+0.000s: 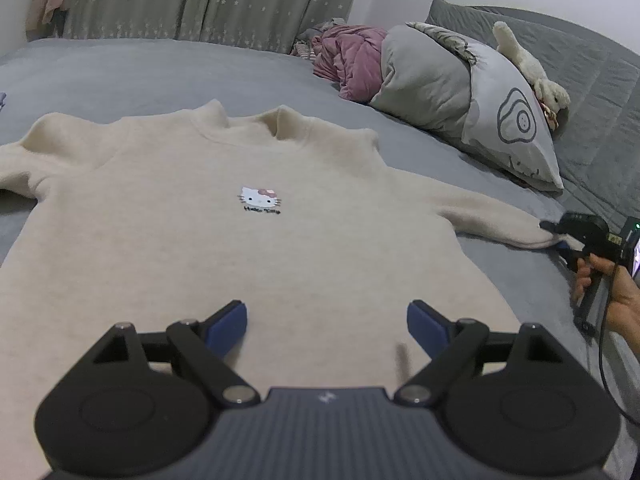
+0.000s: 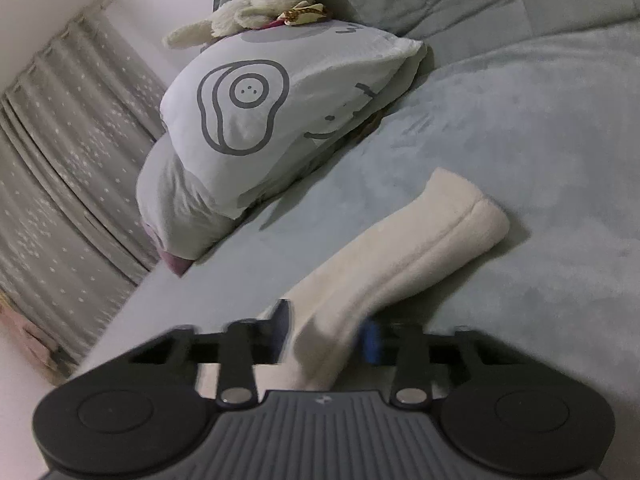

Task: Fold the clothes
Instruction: 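Grasp the other sleeve cuff with the right gripper and lift it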

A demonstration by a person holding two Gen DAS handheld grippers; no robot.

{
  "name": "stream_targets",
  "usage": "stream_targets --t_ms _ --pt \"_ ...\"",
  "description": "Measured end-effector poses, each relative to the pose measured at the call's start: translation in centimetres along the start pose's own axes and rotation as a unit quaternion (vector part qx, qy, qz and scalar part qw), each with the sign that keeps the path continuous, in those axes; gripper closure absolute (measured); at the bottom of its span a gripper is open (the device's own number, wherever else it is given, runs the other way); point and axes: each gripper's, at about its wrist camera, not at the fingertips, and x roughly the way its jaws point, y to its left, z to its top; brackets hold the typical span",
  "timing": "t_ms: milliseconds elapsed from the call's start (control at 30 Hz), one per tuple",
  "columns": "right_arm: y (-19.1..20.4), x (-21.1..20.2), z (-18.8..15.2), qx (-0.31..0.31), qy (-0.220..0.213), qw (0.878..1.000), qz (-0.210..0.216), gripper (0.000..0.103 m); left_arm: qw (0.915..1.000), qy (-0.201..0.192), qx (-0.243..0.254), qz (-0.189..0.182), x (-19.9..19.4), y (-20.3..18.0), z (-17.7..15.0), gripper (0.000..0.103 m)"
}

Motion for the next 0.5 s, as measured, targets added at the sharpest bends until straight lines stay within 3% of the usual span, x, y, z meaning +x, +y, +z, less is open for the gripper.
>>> stream_targets --t_ms 133,267,367,467,500 --pt "2.9 -2.2 0.4 -0.044 -0.032 0.998 0.036 0.092 0.9962 0.014 -0.068 -0.052 -0.1 1.7 0.8 0.017" --pt "7.8 -4.9 0.0 -0.129 -0.048 0.985 0.100 0.093 0.9884 0.033 -0.116 -0.092 0.1 3.0 1.3 0.020" --pt "11.9 -7.4 -1.6 -0.202 -0.044 0.965 0.159 0.093 0.9876 0.036 -0.117 -0.099 -0.2 3.1 1.5 0.020" --pt "15.7 -9.8 -4.1 -0.282 -0.034 0.936 0.207 0.093 0.9879 0.033 -0.114 -0.099 -0.4 2.9 1.3 0.020" --pt "17.2 -10.7 -5.5 -0.314 -0.025 0.921 0.228 0.093 0.9879 0.033 -0.115 -0.098 -0.5 3.0 1.3 0.020"
